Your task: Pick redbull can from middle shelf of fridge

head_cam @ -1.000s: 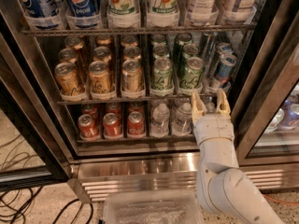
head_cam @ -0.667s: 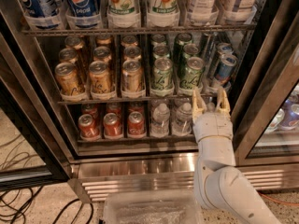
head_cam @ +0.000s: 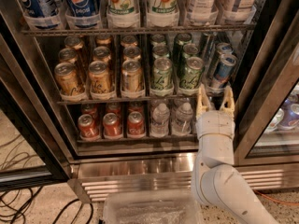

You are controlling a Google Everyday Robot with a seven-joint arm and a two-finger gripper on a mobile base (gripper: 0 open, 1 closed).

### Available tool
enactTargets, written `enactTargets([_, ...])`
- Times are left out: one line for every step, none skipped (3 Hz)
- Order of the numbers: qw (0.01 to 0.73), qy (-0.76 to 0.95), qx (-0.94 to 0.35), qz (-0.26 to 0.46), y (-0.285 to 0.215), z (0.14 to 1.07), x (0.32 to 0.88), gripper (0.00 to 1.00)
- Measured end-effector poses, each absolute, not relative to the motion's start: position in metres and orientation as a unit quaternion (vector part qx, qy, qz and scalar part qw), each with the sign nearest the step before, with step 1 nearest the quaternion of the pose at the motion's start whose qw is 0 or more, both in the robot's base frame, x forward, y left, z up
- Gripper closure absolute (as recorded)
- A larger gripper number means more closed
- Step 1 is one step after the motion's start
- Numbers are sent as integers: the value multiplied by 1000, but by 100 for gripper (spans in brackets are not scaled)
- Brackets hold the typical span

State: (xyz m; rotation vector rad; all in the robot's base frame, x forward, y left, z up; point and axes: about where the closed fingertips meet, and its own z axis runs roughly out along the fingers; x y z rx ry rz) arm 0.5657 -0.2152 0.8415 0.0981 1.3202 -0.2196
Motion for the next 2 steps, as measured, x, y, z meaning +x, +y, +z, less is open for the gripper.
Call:
enactTargets([782,612,48,-104,-217,841,566,39])
enactTargets([781,614,48,-103,-222,840,572,37])
